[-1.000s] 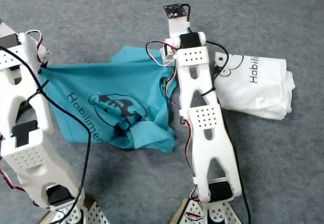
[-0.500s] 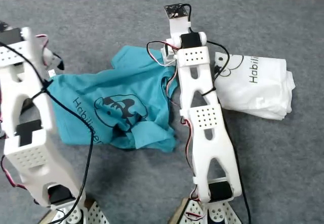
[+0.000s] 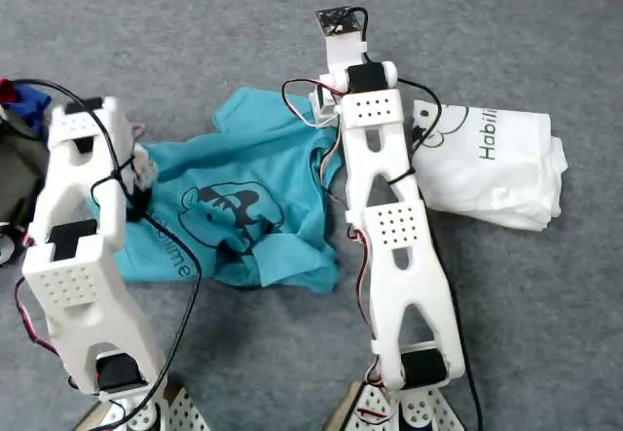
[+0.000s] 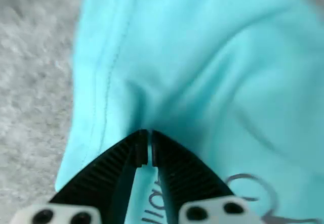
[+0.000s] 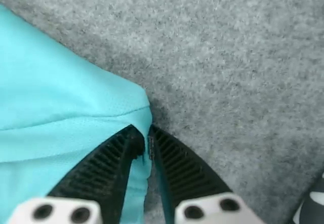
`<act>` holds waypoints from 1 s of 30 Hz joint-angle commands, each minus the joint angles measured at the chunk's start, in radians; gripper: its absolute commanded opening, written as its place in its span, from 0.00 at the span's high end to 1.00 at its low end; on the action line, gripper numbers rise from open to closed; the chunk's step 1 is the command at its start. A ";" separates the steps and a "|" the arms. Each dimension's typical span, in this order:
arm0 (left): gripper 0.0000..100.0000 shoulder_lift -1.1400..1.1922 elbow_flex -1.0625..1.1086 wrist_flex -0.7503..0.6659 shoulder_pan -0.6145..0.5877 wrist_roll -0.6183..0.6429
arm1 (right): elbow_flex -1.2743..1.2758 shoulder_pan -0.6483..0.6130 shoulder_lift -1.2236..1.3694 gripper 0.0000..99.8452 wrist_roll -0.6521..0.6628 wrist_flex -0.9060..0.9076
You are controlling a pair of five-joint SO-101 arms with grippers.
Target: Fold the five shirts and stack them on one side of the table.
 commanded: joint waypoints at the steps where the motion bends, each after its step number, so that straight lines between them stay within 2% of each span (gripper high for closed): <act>1: 0.98 -0.047 0.084 -0.009 0.040 -0.107 | -0.044 0.004 -0.004 1.00 0.011 -0.020; 5: 0.98 -0.160 0.232 -0.018 0.092 -0.239 | -0.044 0.004 -0.004 1.00 0.011 -0.020; 13: 0.98 -0.372 0.617 -0.192 0.140 -0.442 | -0.044 0.004 -0.004 1.00 0.011 -0.021; 17: 0.98 -0.529 0.690 -0.183 0.135 -0.488 | -0.044 0.004 -0.004 1.00 0.011 -0.021; 21: 0.98 -0.708 0.684 -0.104 0.143 -0.537 | -0.044 0.004 -0.004 1.00 0.011 -0.021; 25: 0.98 -0.828 0.546 -0.054 0.074 -0.517 | -0.044 0.004 -0.004 1.00 0.011 -0.021; 30: 0.96 -0.797 0.342 -0.101 -0.060 -0.305 | -0.044 0.004 -0.004 1.00 0.011 -0.021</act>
